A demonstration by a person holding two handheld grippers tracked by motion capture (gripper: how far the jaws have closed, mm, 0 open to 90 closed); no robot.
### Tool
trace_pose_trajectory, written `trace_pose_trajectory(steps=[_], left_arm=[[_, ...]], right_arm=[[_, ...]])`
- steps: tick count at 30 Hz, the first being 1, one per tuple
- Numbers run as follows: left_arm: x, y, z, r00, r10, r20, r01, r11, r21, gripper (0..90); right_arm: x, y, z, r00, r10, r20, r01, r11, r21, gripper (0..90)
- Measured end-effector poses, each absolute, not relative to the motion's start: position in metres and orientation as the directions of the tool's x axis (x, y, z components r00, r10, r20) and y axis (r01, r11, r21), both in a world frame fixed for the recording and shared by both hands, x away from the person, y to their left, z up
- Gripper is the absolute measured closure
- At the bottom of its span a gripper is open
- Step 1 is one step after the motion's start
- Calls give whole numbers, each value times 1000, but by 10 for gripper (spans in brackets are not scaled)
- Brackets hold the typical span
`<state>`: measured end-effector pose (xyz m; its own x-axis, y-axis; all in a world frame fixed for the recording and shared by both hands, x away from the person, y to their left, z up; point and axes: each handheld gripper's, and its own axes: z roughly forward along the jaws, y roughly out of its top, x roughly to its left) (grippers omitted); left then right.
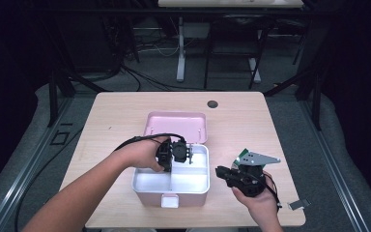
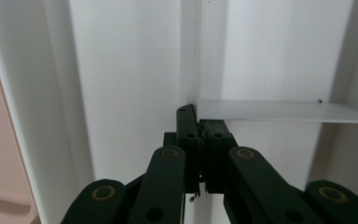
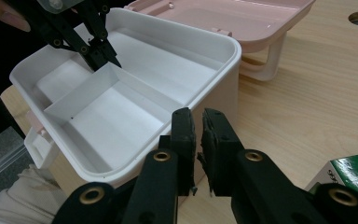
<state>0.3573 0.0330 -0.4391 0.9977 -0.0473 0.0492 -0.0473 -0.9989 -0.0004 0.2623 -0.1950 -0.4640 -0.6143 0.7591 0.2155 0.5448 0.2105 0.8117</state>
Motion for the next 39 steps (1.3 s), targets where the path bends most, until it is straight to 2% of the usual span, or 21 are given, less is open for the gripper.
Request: trace_pose_trajectory(steps=[9, 19, 34, 36, 39], left_arm=[[356, 35, -432, 998, -42, 47, -42, -999, -10, 892], [355, 40, -408, 998, 4, 65, 2, -1000, 27, 894], [358, 62, -389, 987, 155, 53, 151, -986, 64, 894], [359, 65, -387, 981, 188, 42, 185, -981, 63, 894], [363, 74, -383, 958, 286, 26, 284, -957, 63, 894]], right_arm=[[264, -198, -466, -605, 767, 215, 546, 203, 813, 834], [265, -201, -466, -599, 770, 220, 552, 198, 810, 834], [265, -203, -467, -593, 774, 225, 555, 191, 809, 833], [265, -203, -467, -592, 774, 222, 560, 197, 805, 833], [265, -203, -468, -589, 777, 223, 557, 191, 808, 833]])
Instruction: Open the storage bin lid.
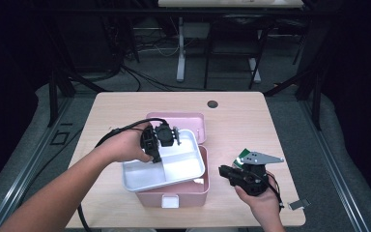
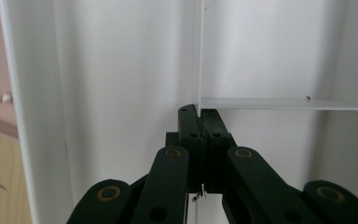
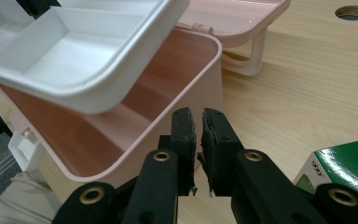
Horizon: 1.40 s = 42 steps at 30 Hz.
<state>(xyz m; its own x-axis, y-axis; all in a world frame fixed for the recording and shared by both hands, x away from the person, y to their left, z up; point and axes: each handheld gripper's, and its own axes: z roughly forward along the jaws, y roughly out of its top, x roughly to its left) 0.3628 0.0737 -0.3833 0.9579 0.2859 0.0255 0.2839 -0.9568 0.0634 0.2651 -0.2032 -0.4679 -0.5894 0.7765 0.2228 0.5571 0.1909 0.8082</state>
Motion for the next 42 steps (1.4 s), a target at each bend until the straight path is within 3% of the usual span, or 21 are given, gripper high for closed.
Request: trace_pose_trajectory(steps=[8, 21, 35, 42], left_arm=[[371, 110, -381, 896, 443, 0, 442, -894, 76, 894], [374, 179, -377, 809, 587, -1, 585, -806, 88, 894], [372, 251, -386, 717, 697, 19, 694, -716, 72, 894], [370, 267, -403, 695, 719, 10, 716, -693, 76, 894]], right_arm=[[265, -205, -468, -585, 779, 225, 560, 187, 807, 831], [265, -204, -469, -585, 783, 212, 567, 207, 797, 793], [269, -199, -467, -612, 771, 174, 563, 270, 781, 636], [276, -191, -457, -613, 784, 97, 556, 341, 758, 541]])
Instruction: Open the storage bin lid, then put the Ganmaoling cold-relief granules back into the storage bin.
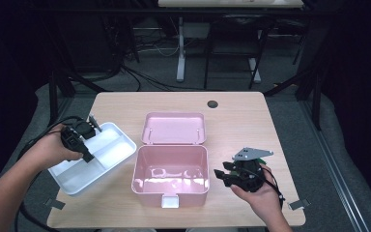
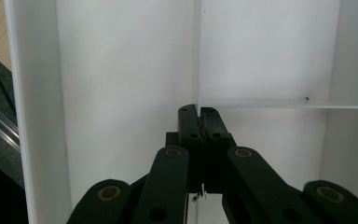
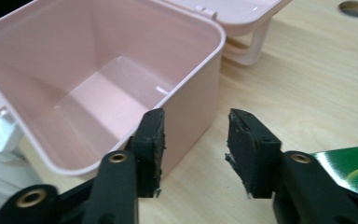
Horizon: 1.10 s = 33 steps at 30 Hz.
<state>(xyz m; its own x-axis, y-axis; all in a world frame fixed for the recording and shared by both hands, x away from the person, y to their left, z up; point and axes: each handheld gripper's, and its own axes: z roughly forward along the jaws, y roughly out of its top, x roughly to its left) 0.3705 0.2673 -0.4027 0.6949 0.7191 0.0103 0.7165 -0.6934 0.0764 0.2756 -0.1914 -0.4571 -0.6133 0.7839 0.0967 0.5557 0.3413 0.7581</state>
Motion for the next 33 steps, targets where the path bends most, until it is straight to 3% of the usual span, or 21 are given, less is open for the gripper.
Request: trace_pose_trajectory(steps=[12, 23, 33], left_arm=[[371, 286, -440, 668, 745, -5, 743, -666, 64, 894], [378, 277, -480, 667, 745, -23, 745, -667, 13, 895], [387, 269, -510, 665, 746, -36, 746, -665, -1, 894]], right_arm=[[290, -193, -445, -627, 779, 29, 538, 405, 739, 476], [301, -197, -439, -613, 789, -30, 558, 460, 691, 378], [305, -201, -444, -599, 799, -49, 576, 473, 666, 363]])
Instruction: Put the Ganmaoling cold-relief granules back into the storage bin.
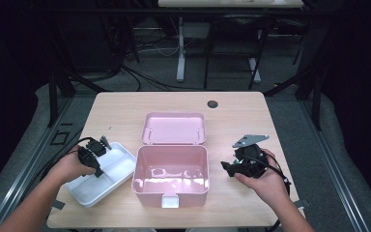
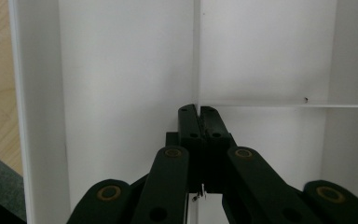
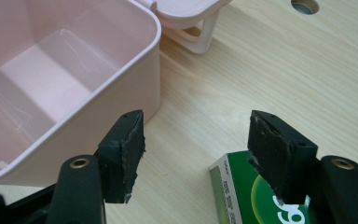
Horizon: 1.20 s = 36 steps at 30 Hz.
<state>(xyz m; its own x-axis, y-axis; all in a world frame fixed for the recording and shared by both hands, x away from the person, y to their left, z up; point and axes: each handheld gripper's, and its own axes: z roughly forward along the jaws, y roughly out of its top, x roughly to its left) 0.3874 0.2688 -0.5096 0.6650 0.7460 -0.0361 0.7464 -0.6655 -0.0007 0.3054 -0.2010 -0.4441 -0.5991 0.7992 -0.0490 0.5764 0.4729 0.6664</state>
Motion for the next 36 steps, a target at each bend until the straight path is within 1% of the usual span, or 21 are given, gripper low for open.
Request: trace_pose_trajectory(steps=[2, 9, 13, 16, 17, 18, 20, 21, 22, 24, 25, 28, 31, 33, 34, 35, 36], left_arm=[[388, 268, -513, 663, 748, -35, 748, -664, -8, 894], [390, 269, -523, 652, 757, -43, 758, -653, 6, 894], [389, 268, -533, 663, 748, -26, 748, -663, -12, 893], [389, 270, -537, 660, 750, -46, 750, -661, -9, 889], [389, 272, -536, 656, 753, -56, 754, -657, 6, 883], [389, 273, -534, 649, 758, -64, 760, -650, 16, 870], [390, 275, -530, 650, 756, -78, 759, -650, 24, 797], [390, 275, -527, 647, 758, -79, 762, -647, 34, 791], [389, 276, -524, 643, 762, -71, 766, -642, 39, 769], [388, 278, -519, 641, 765, -64, 768, -640, 42, 688], [386, 279, -518, 641, 765, -63, 768, -638, 55, 670], [381, 280, -514, 654, 755, -46, 755, -648, 96, 598], [374, 280, -509, 650, 758, -55, 754, -634, 174, 563], [370, 279, -507, 653, 756, -37, 745, -633, 209, 547], [368, 278, -506, 665, 746, -26, 734, -648, 203, 539], [367, 277, -506, 666, 745, -31, 735, -649, 199, 527], [367, 277, -506, 670, 742, -27, 732, -654, 192, 529]], right_arm=[[306, -202, -445, -600, 798, -56, 577, 479, 661, 363], [310, -207, -443, -592, 804, -59, 590, 481, 648, 360], [314, -210, -442, -591, 805, -61, 606, 492, 625, 353], [318, -212, -441, -600, 797, -61, 617, 510, 600, 353], [320, -213, -441, -607, 793, -60, 617, 517, 593, 353], [321, -213, -440, -610, 790, -67, 618, 526, 584, 353], [324, -213, -439, -620, 780, -80, 618, 549, 563, 352], [325, -213, -438, -623, 777, -86, 621, 558, 550, 349], [326, -213, -438, -634, 768, -88, 615, 570, 545, 346], [327, -211, -436, -644, 758, -100, 609, 588, 533, 346], [327, -210, -434, -648, 754, -111, 616, 604, 506, 346], [330, -208, -431, -658, 743, -118, 620, 625, 475, 334], [336, -208, -432, -669, 733, -120, 625, 643, 442, 324], [340, -209, -432, -678, 725, -119, 637, 661, 397, 324], [342, -209, -433, -678, 725, -117, 635, 659, 402, 328], [344, -209, -432, -681, 723, -113, 645, 667, 373, 350], [346, -209, -432, -679, 726, -108, 652, 664, 365, 361]])
